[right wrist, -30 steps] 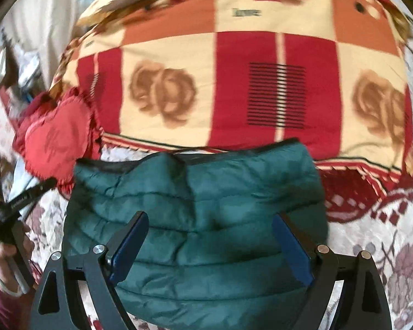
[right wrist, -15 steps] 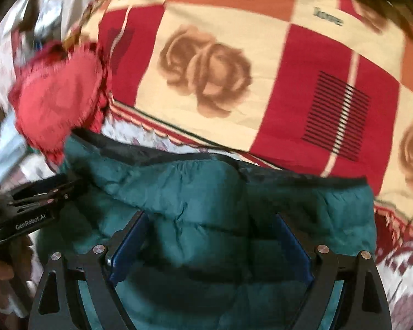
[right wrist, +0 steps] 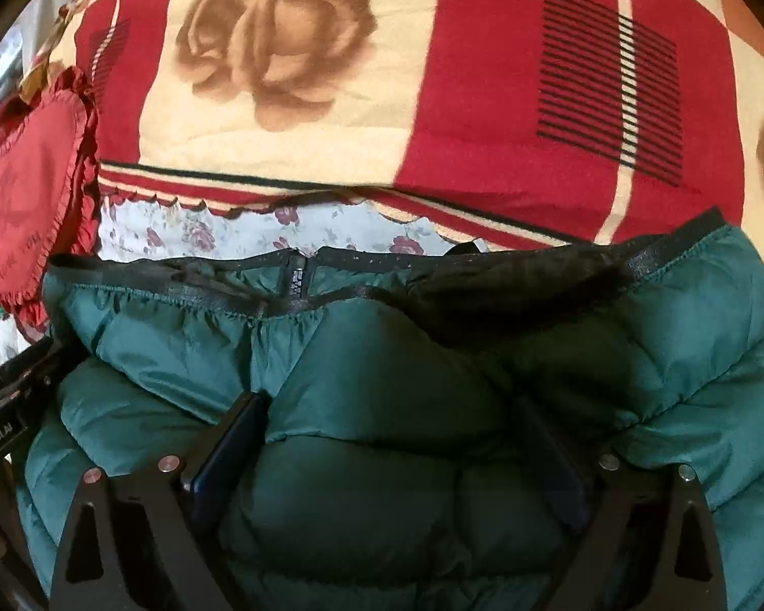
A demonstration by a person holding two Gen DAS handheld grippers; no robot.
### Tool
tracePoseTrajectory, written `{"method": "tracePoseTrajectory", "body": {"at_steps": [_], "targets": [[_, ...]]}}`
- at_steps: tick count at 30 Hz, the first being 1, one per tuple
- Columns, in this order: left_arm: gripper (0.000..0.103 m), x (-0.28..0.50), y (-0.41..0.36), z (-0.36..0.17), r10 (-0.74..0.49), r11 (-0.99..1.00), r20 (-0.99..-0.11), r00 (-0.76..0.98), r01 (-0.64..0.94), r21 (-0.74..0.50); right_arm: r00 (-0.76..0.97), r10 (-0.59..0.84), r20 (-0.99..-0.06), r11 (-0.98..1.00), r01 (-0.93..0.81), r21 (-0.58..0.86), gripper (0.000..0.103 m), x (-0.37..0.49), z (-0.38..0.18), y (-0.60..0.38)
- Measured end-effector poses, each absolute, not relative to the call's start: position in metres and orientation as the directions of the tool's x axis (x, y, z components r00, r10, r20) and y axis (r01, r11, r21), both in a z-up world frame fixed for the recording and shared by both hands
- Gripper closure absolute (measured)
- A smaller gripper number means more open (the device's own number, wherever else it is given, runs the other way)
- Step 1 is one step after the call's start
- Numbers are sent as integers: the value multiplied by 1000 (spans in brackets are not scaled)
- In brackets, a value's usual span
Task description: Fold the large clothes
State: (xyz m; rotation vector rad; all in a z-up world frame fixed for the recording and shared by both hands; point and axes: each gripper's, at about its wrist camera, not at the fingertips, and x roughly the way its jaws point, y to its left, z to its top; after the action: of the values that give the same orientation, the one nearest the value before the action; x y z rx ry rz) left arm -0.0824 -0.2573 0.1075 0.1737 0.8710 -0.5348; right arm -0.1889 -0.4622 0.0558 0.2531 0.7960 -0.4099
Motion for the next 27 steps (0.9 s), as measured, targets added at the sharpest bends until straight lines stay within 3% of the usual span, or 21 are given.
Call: {"method": "tracePoseTrajectory", "body": {"at_steps": [4,9,16,27], "targets": [[27,-90,-248,125,-383,855,-742,550,515,-60,711,-236,-662,908,404,110,8,-218,89,-449],[27,-91,-247,132,-355,863,-739,572,504,-24,705,-364,-609,890,457,-2,8,-253,111,-456],[27,-72,-250,113,-324,888,-763,560,458,-41,573,-476,-667,788,615,-33,9,-265,84,-517],[22,-63,-255,95,-328,886,-759,563,463,-40,522,-449,-725,763,646,-8,7,-253,50,-544]]}}
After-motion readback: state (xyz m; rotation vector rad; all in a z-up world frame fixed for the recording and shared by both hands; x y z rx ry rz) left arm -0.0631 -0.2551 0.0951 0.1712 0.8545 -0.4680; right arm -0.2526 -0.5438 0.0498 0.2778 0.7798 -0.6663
